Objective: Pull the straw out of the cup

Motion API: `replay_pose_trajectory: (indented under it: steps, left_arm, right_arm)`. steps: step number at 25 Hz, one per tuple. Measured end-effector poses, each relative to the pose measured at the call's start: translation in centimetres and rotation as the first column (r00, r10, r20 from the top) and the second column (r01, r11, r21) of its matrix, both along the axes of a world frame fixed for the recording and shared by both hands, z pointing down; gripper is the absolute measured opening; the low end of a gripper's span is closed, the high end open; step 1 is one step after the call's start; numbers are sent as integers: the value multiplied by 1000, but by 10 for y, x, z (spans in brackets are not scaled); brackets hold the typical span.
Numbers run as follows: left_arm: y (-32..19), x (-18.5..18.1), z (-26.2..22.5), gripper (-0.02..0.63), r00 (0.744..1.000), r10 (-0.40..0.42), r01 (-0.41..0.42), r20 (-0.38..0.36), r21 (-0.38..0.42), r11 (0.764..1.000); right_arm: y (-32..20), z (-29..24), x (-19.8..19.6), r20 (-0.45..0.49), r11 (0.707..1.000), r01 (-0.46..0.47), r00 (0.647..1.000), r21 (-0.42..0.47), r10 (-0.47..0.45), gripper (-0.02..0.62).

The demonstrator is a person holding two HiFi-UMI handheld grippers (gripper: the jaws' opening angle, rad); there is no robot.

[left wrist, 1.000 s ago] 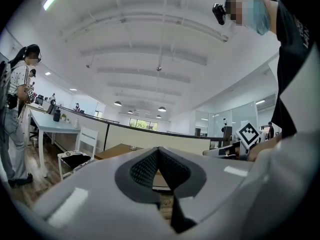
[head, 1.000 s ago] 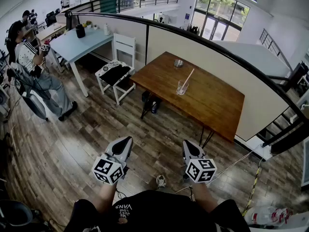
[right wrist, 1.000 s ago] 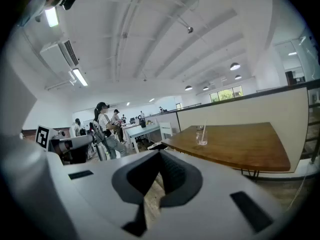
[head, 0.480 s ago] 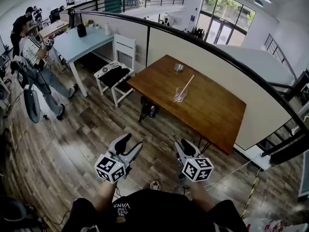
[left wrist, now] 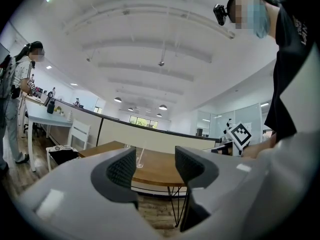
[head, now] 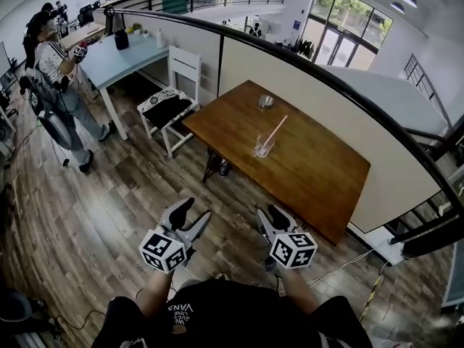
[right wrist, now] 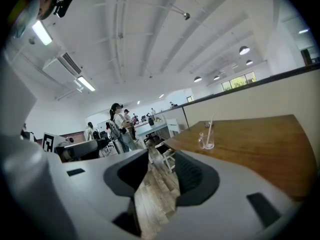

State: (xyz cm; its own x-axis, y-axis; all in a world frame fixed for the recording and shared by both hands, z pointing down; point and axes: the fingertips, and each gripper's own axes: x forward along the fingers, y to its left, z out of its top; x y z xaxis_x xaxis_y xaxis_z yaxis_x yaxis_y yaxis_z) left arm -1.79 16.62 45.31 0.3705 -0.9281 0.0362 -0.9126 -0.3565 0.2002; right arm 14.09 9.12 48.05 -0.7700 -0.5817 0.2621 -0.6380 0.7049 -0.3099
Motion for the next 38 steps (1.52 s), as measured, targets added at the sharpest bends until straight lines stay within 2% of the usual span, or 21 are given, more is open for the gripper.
replay_pose_trajectory:
  steps: [6, 14, 28, 38]
  left_arm:
    - [-19, 9, 13, 229, 1000, -18, 18, -7, -20, 1000]
    - [-48, 7, 21, 229, 1000, 12, -12, -15, -41, 999]
    - [-137, -29, 21, 229, 986, 168, -169, -21, -54, 984]
    - [-185, -61, 20, 229, 957, 288, -290, -35, -63, 955]
  right_arm:
    - [-20, 13, 8, 16, 1000, 6, 1000, -25, -6, 132]
    - [-42, 23, 6, 19, 998, -23, 1000, -54, 25, 132]
    - [-112, 21, -30, 11, 984, -168, 986, -65, 169, 132]
    - [-141, 19, -62, 1, 956, -285, 958, -76, 286, 132]
